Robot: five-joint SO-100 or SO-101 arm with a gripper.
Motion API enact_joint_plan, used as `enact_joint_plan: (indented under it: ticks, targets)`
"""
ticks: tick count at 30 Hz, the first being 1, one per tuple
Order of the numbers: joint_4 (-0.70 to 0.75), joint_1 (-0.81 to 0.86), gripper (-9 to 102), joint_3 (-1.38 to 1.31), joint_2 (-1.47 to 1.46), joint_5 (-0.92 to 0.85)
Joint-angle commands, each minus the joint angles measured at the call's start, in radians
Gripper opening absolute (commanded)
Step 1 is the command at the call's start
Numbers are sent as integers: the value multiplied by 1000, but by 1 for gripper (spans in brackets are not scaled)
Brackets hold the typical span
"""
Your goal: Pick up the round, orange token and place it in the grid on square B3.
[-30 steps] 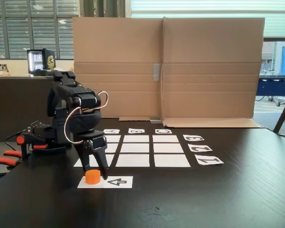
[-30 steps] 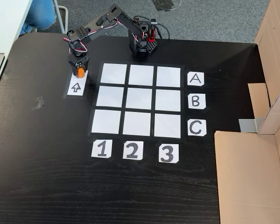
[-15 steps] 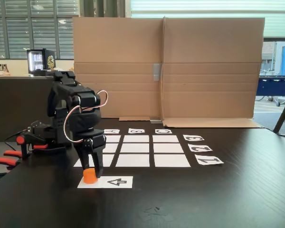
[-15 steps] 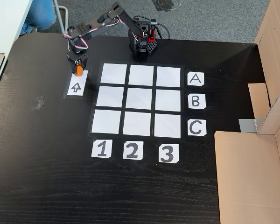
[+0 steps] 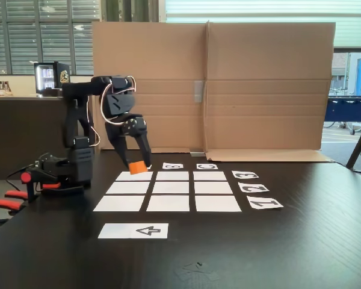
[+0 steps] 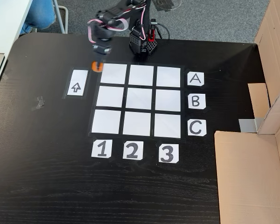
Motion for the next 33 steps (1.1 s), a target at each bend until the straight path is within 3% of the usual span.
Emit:
enact_joint_plan:
  ticks: [1,6,12,22,33]
  targets:
    - [49,-156,-1,31,179,37]
    - [61,-457,-1,101,342,138]
    - [57,-712,-1,172,325,190]
    - [-28,-891,-1,126,11,313]
    - [-89,-945,-1,-106,-354,353]
